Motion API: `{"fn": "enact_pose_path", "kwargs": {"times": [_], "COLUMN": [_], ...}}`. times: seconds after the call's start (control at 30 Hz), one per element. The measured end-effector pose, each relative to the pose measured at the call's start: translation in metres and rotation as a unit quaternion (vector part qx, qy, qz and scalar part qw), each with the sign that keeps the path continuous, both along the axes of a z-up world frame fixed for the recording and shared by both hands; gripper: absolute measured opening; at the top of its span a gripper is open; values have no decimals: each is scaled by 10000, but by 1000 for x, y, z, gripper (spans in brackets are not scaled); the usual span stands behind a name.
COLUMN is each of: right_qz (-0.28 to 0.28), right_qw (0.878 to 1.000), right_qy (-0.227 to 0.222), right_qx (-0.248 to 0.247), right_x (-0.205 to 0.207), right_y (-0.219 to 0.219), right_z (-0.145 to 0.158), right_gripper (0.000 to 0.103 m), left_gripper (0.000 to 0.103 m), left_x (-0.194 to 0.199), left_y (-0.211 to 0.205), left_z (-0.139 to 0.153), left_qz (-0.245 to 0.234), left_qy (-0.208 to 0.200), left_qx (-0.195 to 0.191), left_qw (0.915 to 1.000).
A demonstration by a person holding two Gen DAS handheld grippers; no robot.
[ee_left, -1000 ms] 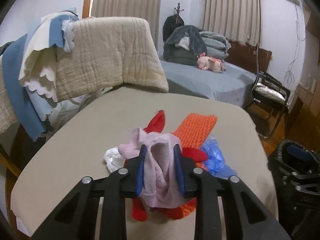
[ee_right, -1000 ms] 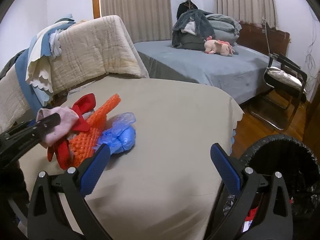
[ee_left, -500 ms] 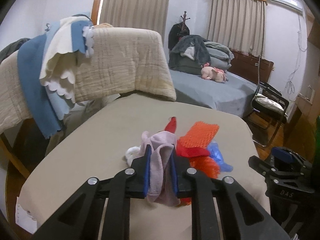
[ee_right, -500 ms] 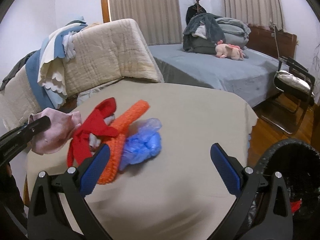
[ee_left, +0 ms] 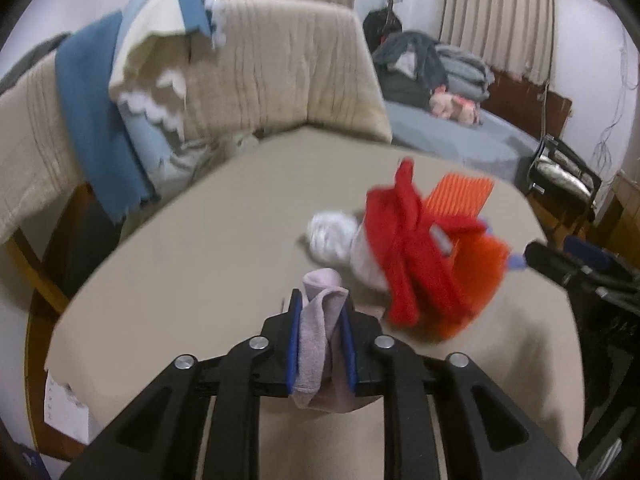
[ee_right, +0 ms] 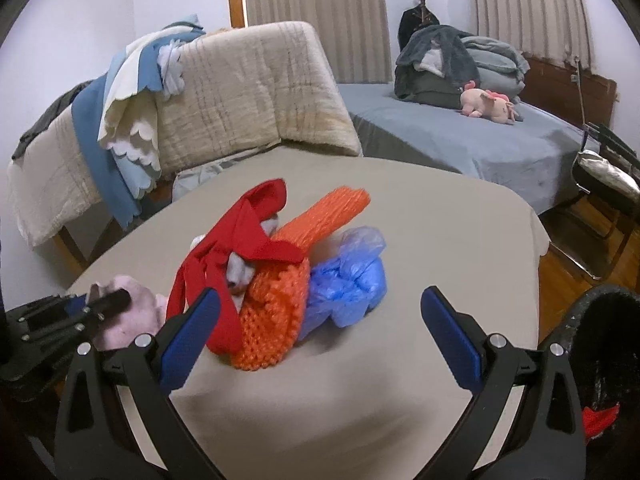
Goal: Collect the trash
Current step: 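Grasp the pink cloth with the left gripper and pull it from the pile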
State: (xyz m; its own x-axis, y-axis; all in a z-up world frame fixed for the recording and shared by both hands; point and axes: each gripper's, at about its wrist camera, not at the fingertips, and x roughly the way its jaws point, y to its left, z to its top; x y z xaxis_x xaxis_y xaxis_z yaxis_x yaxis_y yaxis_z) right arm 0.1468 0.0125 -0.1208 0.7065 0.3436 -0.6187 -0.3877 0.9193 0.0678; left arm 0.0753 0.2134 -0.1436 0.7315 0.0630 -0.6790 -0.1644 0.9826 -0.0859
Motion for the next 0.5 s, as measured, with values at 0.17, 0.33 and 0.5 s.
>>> {"fn": "enact_pose_path", "kwargs": {"times": [0.17,0.33,0.5], "right_qz": [13,40,56], "right_qw": [10000,9999,9999], "right_qy": [63,78,85], "right_qx": [-68,-104,-109], "right_x": [0,0,1], "right_y": [3,4,6], "right_z": [-7,-10,-11], "right_gripper": [98,98,98], "left_gripper": [52,67,60], "left_x": [2,7,17], "left_y": [-1,3,1], "left_z": [-17,-29,-39], "left_qz": [9,17,-231], "left_qy": [216,397,650], "left_qx": [-1,-62,-243], "left_qw": [9998,9992,9973]}}
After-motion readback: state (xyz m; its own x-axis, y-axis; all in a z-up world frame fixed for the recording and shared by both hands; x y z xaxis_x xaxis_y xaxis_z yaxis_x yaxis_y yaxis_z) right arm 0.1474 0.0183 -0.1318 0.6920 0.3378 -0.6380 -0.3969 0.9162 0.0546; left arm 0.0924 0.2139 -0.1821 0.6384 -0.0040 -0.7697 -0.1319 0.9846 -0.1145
